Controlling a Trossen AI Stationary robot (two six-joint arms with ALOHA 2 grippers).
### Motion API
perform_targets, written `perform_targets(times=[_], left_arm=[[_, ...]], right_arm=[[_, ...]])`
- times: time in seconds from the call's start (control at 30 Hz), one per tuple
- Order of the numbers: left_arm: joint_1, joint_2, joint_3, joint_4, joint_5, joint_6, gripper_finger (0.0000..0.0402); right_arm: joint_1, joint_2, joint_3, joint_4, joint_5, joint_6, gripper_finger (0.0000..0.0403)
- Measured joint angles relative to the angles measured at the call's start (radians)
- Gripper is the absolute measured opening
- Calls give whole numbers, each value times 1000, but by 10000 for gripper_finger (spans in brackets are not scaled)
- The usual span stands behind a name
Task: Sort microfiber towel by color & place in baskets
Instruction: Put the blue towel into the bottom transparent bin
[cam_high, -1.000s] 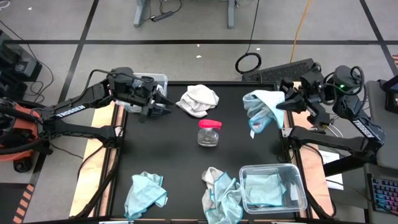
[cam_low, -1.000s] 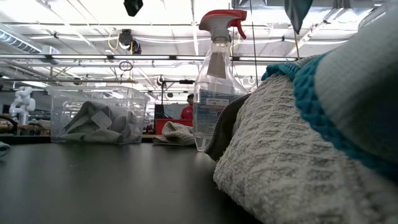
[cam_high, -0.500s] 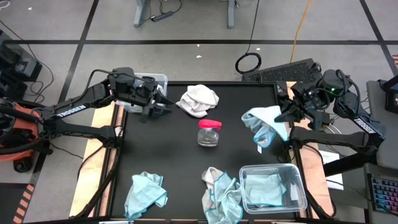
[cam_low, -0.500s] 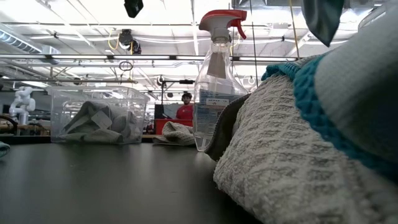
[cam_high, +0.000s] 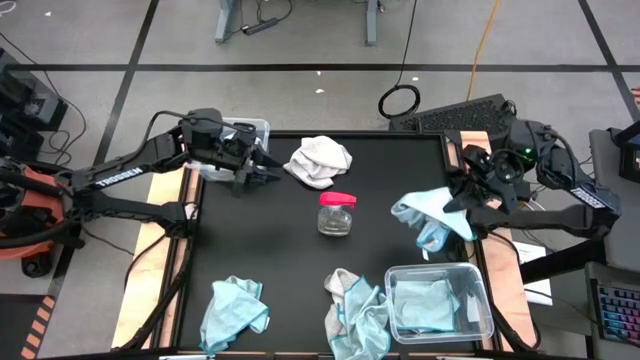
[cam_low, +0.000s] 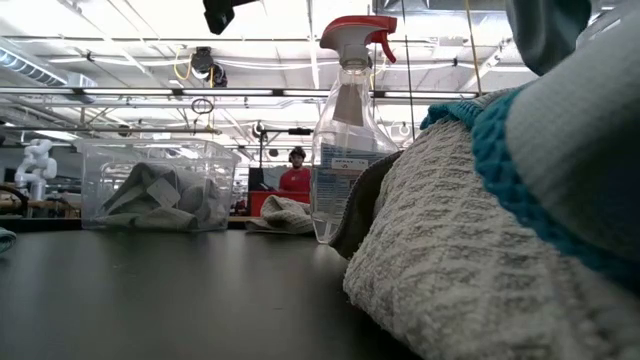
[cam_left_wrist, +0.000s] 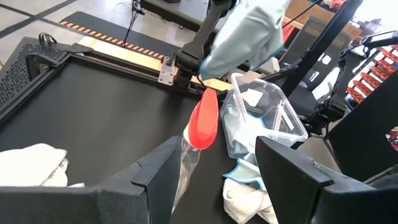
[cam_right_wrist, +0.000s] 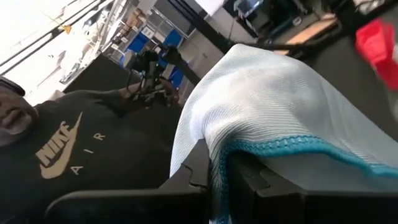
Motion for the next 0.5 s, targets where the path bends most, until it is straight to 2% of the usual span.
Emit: perform_targets(times=[0.5], left_arm=[[0, 12, 0, -3, 0, 7, 214]], right_arm=[[197, 10, 0, -1, 73, 206, 15]])
